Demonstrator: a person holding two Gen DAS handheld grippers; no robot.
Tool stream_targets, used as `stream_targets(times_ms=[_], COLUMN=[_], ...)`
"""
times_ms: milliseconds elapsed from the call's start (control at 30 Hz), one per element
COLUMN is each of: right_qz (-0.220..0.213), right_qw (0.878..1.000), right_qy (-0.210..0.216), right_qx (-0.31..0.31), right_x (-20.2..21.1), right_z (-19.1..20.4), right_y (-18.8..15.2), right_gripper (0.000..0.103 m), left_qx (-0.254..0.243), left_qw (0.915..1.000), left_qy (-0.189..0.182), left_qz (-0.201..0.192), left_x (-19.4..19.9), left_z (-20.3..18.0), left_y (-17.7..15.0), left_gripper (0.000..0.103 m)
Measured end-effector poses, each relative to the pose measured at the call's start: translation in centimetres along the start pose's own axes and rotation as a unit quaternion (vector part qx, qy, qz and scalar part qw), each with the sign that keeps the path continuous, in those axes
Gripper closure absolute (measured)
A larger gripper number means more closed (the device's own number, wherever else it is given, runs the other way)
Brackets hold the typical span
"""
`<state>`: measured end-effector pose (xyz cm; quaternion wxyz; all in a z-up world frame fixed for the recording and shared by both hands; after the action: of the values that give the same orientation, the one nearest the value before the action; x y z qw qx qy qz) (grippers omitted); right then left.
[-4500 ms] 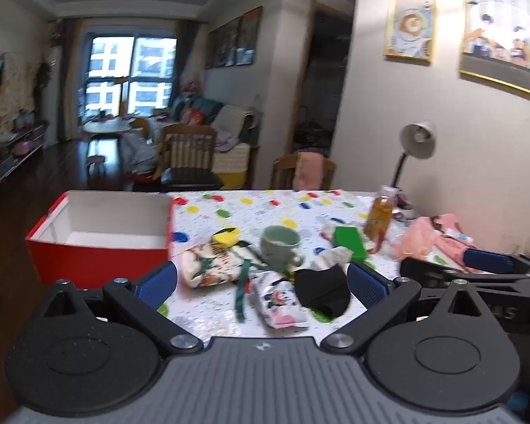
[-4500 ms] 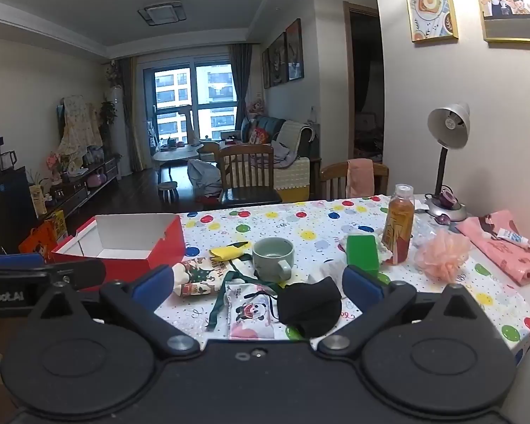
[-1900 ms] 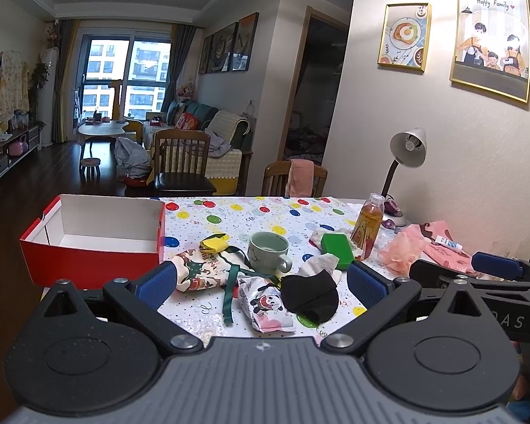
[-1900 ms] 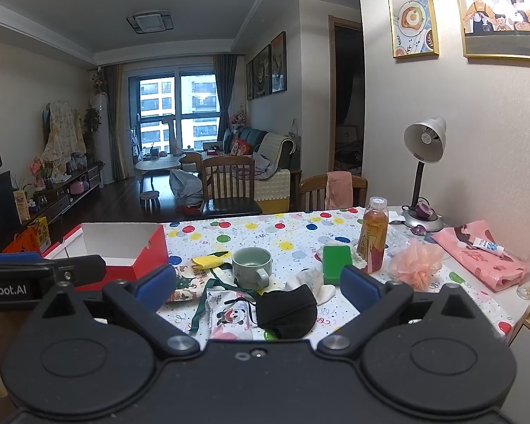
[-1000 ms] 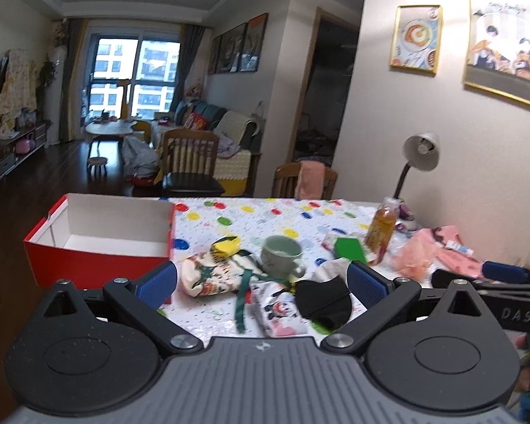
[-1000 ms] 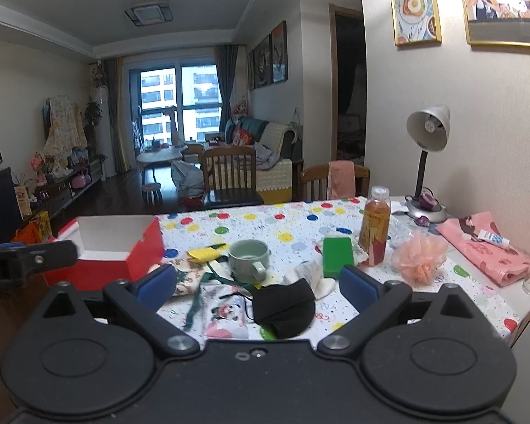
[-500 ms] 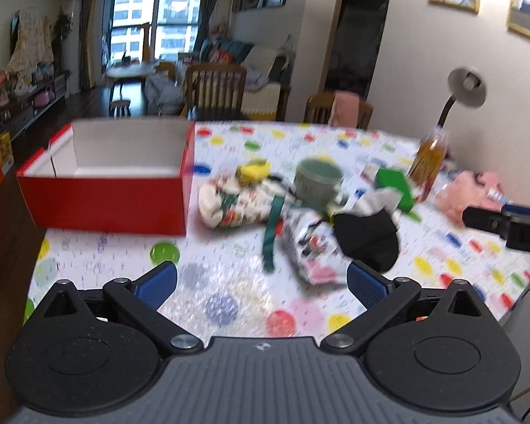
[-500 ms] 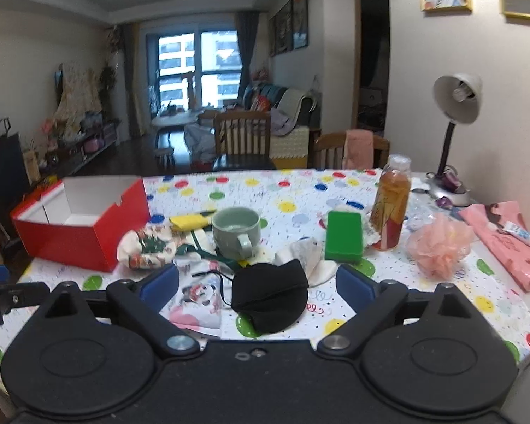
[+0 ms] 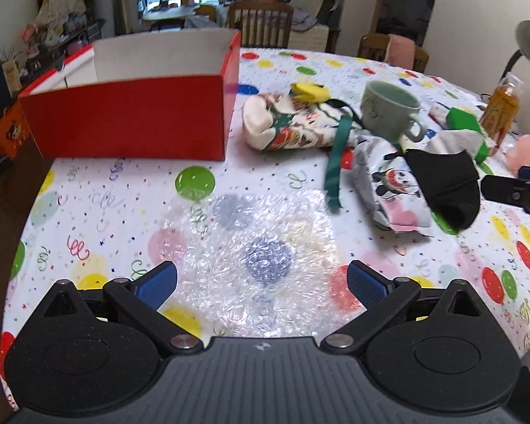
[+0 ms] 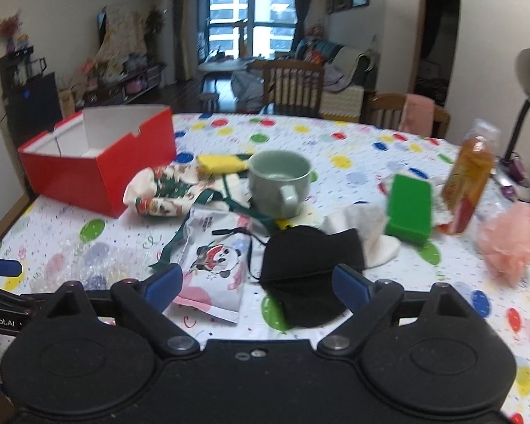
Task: Organize soft objects
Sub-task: 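Lower the left tool onto the bubble wrap while the right tool reaches the panda pouch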
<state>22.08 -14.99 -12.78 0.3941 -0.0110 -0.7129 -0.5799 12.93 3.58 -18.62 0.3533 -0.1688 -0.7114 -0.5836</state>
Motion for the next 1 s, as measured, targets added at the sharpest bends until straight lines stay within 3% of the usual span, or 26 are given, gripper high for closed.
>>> stream_targets(times_ms=[300, 467, 633, 867, 933, 1000], right_qz=[0.048, 0.089, 0.1, 0.115, 0.118, 0.121], right_qw=[0.998, 0.995, 0.994, 0.993, 0.993, 0.993], right_qy=[0.031, 0.04, 0.038, 0.016, 0.013, 0.012], right_qx=[0.017, -0.009, -0.014, -0.002, 0.002, 0.007], right_x=[-6.7, -8.5, -9.8, -11.4, -11.7, -11.8], right_z=[2.3, 3.4, 4.3, 4.9, 5.1, 5.3], right_y=[0.0, -1.2, -1.3, -1.8, -1.9, -2.0], right_gripper=[0.017, 0.017, 0.017, 0.016, 0.016, 0.016], left_qx=[0.001, 0.014, 0.015, 0.013, 0.011, 0.01], left_qw=[0.9996, 0.9991, 0.9988, 0.9981, 0.9982, 0.9984], left_qy=[0.023, 0.033, 0.038, 0.05, 0.051, 0.05], left_qz=[0.018, 0.023, 0.029, 0.033, 0.031, 0.027], left_x=[-2.9, -3.9, -4.7, -5.3, -5.3, -5.3], left_z=[0.0, 0.5, 0.5, 0.4, 0.4, 0.3], left_y=[-0.6, -0.9, -1.4, -1.6, -1.5, -1.4], left_gripper=[0.0, 0.0, 0.001, 0.015, 0.022, 0.04])
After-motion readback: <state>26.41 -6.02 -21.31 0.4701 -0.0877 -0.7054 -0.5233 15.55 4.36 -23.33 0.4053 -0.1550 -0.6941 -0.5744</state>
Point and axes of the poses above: each gripper's, at about its wrist camera, not at the fingertips, and x roughly against the way its jaws point, z to its left, y to its top, the point moved 4 cm from there along -x, roughly the way its jaws point, and after that the axes turned 5 degrees about -z, right-handed, at the moved point
